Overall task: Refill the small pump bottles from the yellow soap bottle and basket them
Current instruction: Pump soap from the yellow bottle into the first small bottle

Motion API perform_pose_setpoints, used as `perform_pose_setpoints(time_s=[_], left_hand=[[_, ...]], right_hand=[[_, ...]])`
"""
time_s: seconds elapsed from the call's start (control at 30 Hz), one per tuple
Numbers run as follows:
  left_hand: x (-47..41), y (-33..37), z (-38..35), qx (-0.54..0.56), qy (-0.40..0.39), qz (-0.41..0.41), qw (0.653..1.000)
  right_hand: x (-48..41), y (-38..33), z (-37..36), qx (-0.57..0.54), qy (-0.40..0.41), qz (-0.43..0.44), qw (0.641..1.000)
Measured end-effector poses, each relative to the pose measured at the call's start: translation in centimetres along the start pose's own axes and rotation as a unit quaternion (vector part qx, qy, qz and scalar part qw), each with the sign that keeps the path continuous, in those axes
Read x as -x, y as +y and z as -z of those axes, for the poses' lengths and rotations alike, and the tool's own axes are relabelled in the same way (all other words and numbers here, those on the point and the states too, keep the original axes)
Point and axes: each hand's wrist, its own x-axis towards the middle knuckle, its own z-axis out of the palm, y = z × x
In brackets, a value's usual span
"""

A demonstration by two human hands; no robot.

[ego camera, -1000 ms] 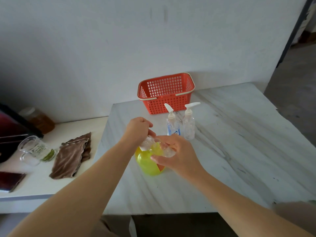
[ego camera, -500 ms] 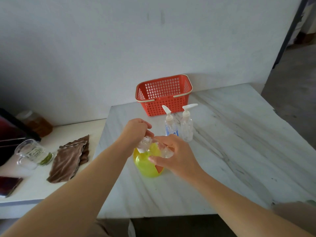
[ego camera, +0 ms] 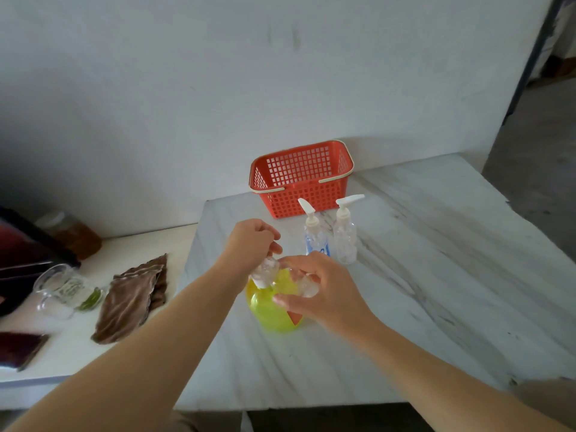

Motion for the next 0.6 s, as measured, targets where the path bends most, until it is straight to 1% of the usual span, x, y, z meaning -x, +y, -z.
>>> perform_pose_setpoints(time_s=[0.03, 0.13, 0.23, 0.4, 0.53, 0.6], left_hand=[[-0.1, 0.0, 0.0, 0.001, 0.000, -0.003, 1.000], [-0.3, -0.1, -0.2, 0.026, -0.018, 0.028, 0.999], [-0.4, -0.5, -0.2, 0.008, -0.025, 0.033, 0.999], [-0.4, -0.7, 0.0, -0.033, -0.025, 0.013, 0.999], [0.4, -0.1, 0.1, 0.021, -0.019, 0.030, 0.999], [0.6, 0.2, 0.1, 0.027, -0.012, 0.021, 0.999]], right_hand=[[0.0, 0.0, 0.0, 0.000, 0.002, 0.002, 1.000], [0.0, 0.2, 0.0, 0.000, 0.008, -0.004, 1.000], [0.1, 0.3, -0.3, 0.007, 0.005, -0.010, 1.000], [0.1, 0.1, -0.2, 0.019, -0.002, -0.015, 1.000], [0.0, -0.2, 0.0, 0.020, -0.004, -0.011, 1.000], [-0.1, -0.3, 0.1, 0.026, -0.002, -0.008, 1.000]])
